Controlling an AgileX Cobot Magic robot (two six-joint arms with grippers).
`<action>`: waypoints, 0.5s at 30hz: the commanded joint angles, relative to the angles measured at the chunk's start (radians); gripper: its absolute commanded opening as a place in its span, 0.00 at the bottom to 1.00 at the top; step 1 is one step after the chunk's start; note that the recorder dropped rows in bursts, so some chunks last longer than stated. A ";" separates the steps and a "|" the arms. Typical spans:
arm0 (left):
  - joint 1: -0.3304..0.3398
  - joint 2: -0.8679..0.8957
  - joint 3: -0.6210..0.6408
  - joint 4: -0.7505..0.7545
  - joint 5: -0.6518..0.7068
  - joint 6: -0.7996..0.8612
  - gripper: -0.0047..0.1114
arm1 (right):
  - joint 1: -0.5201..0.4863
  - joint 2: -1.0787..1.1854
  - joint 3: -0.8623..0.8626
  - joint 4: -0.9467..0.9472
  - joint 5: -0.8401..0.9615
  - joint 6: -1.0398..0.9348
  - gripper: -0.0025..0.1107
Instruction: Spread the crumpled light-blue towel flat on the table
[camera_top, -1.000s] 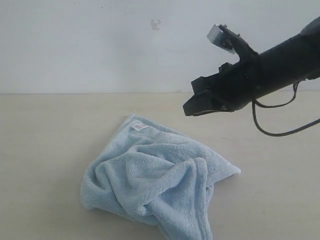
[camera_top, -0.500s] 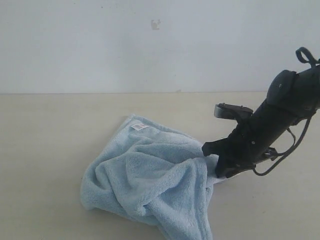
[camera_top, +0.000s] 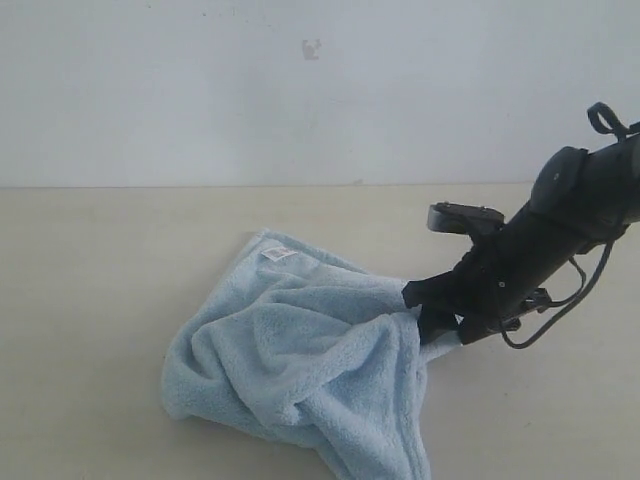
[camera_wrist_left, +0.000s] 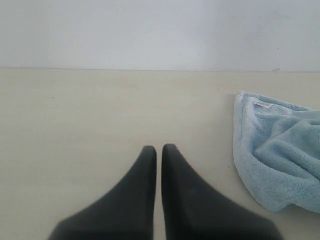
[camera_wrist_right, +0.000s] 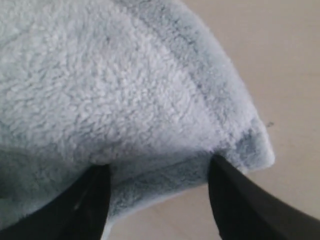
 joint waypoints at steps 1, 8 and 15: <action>-0.010 -0.004 -0.001 0.000 -0.003 0.000 0.07 | -0.001 -0.027 -0.002 -0.118 -0.029 0.052 0.52; -0.010 -0.004 -0.001 0.000 -0.003 0.000 0.07 | -0.001 -0.025 -0.002 -0.362 -0.042 0.375 0.52; -0.010 -0.004 -0.001 0.000 -0.003 0.000 0.07 | -0.001 -0.025 -0.002 -0.089 -0.017 0.070 0.52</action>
